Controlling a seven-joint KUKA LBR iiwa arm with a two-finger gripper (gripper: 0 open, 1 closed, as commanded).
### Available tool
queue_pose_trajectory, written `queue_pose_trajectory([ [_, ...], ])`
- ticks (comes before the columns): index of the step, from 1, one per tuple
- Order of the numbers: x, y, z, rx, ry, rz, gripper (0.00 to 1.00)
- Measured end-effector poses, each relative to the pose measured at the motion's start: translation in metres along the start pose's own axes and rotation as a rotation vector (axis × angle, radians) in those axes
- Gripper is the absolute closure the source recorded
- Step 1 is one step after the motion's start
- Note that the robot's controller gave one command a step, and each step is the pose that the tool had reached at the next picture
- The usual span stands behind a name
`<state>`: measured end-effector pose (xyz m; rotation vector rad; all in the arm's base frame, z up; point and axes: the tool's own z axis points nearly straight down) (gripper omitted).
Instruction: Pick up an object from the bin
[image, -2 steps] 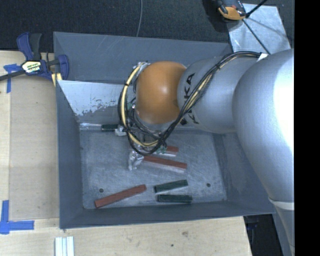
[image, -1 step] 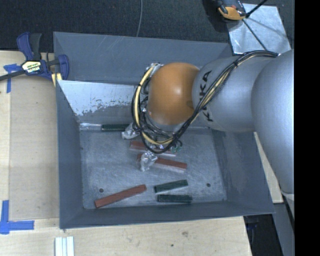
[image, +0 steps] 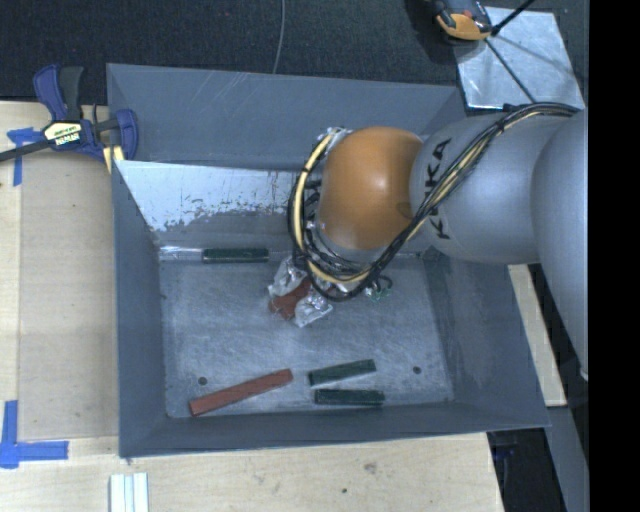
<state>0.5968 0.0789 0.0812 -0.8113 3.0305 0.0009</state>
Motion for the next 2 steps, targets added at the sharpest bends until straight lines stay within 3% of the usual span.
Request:
queue_pose_trajectory([
  [1,0.000,0.000,0.000,0.000,0.000,0.000,1.00],
  [2,-0.031,0.006,-0.154,0.001,-0.002,-0.007,1.00],
])
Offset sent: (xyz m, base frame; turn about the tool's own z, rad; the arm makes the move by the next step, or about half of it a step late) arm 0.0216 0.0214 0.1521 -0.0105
